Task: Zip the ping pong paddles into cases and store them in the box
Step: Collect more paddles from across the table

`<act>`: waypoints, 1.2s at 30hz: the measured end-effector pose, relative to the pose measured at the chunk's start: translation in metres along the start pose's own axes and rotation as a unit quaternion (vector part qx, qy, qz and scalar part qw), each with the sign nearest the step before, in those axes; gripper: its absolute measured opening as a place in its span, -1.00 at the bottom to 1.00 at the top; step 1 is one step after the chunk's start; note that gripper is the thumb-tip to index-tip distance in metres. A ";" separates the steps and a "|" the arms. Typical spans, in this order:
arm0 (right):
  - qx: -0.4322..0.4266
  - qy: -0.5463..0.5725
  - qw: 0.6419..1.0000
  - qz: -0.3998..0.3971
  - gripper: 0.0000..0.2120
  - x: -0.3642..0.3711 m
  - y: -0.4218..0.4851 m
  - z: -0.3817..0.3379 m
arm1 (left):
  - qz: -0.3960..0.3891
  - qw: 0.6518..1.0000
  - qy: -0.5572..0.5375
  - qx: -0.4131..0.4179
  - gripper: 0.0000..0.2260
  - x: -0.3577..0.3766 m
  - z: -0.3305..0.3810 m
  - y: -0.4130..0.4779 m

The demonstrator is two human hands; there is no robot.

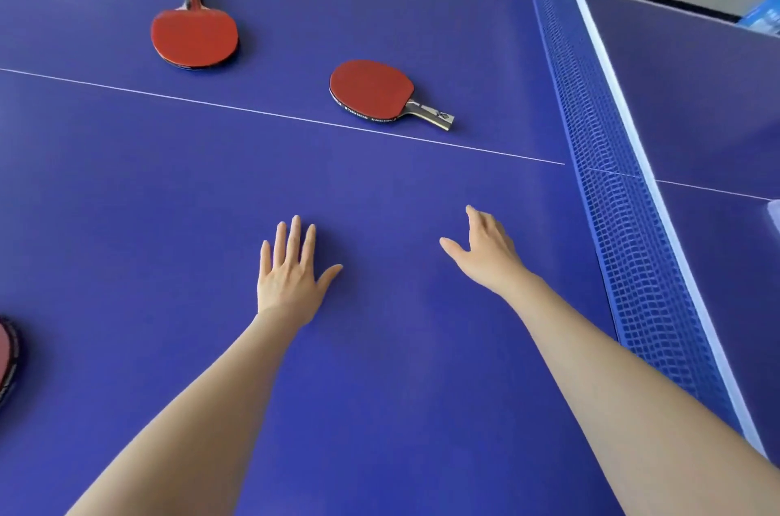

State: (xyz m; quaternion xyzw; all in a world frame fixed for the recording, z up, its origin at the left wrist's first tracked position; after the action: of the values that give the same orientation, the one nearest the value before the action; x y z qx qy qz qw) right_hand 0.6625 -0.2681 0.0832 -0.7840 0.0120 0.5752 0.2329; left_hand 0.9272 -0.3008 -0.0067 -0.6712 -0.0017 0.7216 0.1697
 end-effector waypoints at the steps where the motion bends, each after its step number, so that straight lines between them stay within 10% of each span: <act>1: -0.002 -0.006 1.000 0.003 -0.30 -0.003 0.017 -0.002 | 0.004 1.000 0.000 -0.004 -0.30 0.004 -0.003 0.007; 13: -0.025 -0.059 0.993 0.100 -0.35 -0.026 0.210 -0.041 | 0.094 0.996 0.009 0.001 -0.32 0.024 -0.005 0.015; 20: 0.026 -0.089 0.995 0.021 -0.36 -0.018 0.272 -0.044 | 0.091 0.996 0.013 -0.007 -0.33 0.023 -0.006 0.017; 26: -0.053 -0.151 0.969 0.189 -0.66 -0.012 0.272 -0.043 | 0.091 0.996 0.013 -0.009 -0.33 0.022 -0.006 0.018; 36: -0.005 0.192 0.981 -0.034 -0.75 -0.032 0.206 -0.061 | 0.052 0.999 0.008 -0.009 -0.33 0.020 -0.006 0.019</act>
State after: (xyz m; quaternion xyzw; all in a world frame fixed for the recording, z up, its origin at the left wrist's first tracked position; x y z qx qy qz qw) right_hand 0.6473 -0.4832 0.0537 -0.8812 0.0264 0.4054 0.2416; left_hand 0.9277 -0.3152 -0.0310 -0.6777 0.0276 0.7240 0.1260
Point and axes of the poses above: each hand's wrist, its own y-axis towards the middle knuckle, its own x-axis out of the palm, z = x × y, the point moved 1 cm from there along y, towards the middle knuckle, and after that the axes turned 1 degree about y, right-handed, at the moved point
